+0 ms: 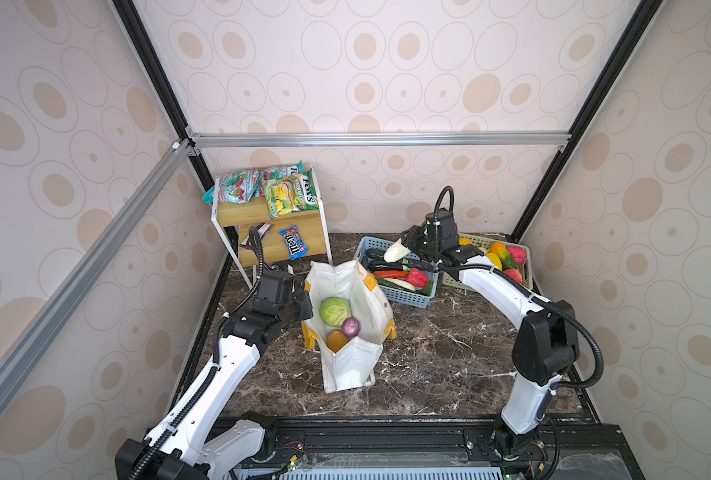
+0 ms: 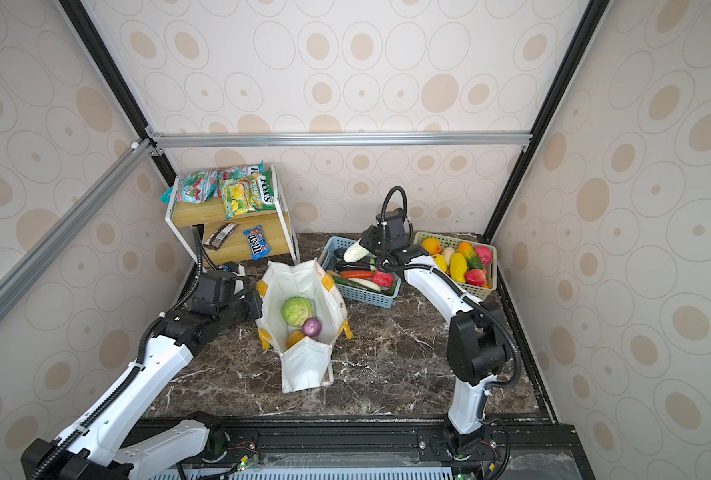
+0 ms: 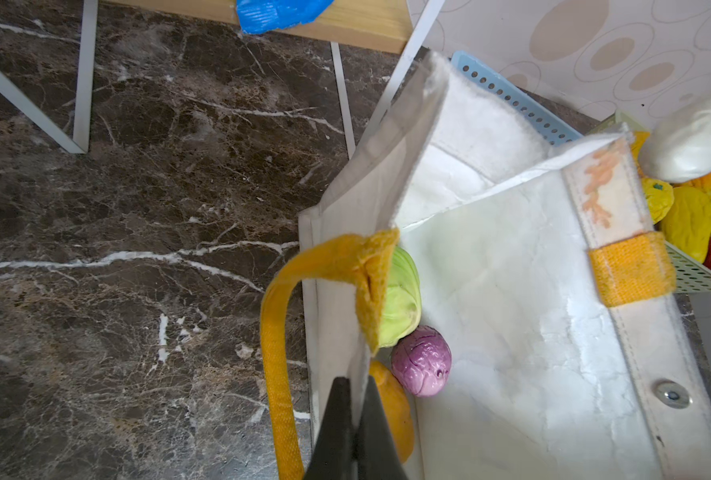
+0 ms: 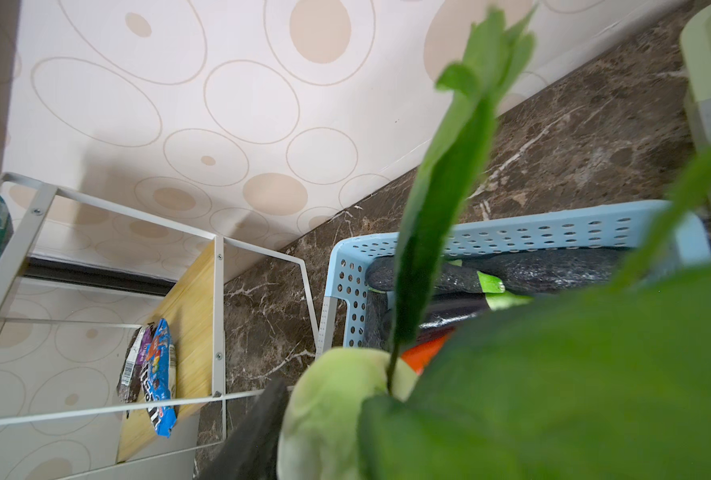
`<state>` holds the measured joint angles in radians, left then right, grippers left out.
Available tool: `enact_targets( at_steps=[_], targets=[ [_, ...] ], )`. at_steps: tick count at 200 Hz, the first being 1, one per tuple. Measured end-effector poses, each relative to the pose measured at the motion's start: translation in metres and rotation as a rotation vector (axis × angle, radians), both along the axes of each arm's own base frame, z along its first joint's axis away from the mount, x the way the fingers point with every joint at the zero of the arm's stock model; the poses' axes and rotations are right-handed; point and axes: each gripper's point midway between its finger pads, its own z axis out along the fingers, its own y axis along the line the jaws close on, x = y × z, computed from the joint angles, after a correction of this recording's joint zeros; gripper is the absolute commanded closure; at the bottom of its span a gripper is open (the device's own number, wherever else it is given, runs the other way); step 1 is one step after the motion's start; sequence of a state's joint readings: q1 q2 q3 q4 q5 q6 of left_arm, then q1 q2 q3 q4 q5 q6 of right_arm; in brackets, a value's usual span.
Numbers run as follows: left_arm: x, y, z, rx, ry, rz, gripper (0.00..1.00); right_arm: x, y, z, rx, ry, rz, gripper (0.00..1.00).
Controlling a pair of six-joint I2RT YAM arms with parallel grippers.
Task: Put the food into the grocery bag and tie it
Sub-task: 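Close the right gripper on the bok choy and lift it, then carry the bok choy over the bag opening with the right gripper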
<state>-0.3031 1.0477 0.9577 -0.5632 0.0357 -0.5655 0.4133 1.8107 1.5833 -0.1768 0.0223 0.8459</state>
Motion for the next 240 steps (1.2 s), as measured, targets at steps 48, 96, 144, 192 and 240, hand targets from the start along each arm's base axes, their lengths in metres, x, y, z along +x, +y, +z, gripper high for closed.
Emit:
enact_targets(
  at_steps=[48,96,144,192,240],
  targets=[
    [-0.001,-0.001,0.001,-0.005,-0.002,-0.007,1.0,-0.029,-0.011,0.015,-0.007,-0.007,0.008,0.5],
    [-0.001,-0.002,0.001,-0.002,-0.002,-0.016,1.0,-0.052,0.003,0.005,-0.022,0.026,0.05,0.5],
    [-0.001,-0.002,0.001,0.003,-0.004,-0.018,1.0,-0.074,0.037,0.009,-0.024,0.028,0.127,0.51],
    [-0.001,-0.002,0.001,0.011,-0.007,-0.027,1.0,-0.097,0.078,0.028,-0.006,-0.007,0.218,0.51],
    [0.0,-0.002,0.0,0.016,-0.01,-0.031,1.0,-0.123,0.112,0.029,-0.004,-0.01,0.297,0.51]
  ],
)
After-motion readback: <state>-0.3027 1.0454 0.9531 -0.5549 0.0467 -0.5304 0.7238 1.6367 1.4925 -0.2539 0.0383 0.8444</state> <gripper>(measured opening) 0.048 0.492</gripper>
